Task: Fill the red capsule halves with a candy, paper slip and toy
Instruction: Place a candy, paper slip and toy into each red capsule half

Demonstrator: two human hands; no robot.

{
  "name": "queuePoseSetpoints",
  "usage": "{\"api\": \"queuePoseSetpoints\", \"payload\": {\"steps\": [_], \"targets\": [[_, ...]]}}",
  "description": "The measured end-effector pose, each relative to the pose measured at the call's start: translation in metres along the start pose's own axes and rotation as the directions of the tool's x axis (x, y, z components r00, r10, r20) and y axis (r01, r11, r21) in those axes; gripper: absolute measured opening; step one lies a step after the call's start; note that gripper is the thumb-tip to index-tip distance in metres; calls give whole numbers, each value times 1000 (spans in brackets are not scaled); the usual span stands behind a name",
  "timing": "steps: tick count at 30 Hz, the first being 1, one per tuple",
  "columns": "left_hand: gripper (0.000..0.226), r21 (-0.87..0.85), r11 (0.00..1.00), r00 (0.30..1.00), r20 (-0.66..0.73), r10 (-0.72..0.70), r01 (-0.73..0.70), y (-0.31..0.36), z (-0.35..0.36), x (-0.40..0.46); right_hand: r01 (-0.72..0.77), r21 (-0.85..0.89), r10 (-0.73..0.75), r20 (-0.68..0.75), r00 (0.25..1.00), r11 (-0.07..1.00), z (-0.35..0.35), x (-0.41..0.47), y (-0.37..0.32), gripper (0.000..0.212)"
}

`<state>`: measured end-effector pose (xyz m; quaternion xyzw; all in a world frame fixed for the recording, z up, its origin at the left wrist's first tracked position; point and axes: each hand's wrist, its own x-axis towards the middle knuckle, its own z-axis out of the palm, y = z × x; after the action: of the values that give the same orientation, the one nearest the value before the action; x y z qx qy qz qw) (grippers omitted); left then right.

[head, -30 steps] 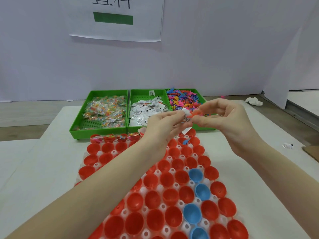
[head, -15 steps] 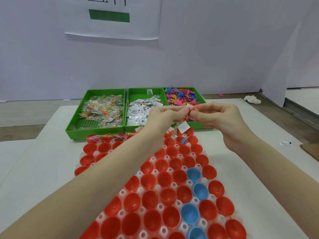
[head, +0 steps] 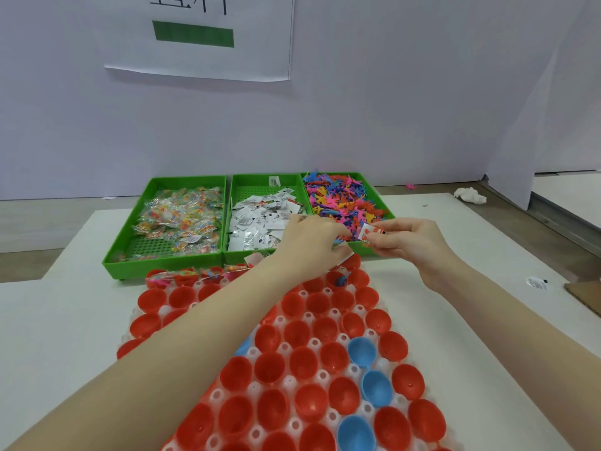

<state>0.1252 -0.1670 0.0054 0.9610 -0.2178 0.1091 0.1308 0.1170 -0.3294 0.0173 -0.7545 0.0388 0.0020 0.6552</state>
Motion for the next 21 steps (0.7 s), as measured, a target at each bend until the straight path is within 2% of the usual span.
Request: {"api": "queuePoseSetpoints", "payload": {"steps": [6,11,21], "targets": [[25,54,999,1000,-6,2,-2,-4,6,5,18,-128,-12,49,999,992,4,2,-1,15],[19,-2,999,999,-24,-38,38,-5,6,2,43,-291,-9,117,993,956,9,3,-2,14],[36,34,998,995,84,-47,44,1,14,4,91,-464,-41,115,992,881,18,7,-2,10]]}}
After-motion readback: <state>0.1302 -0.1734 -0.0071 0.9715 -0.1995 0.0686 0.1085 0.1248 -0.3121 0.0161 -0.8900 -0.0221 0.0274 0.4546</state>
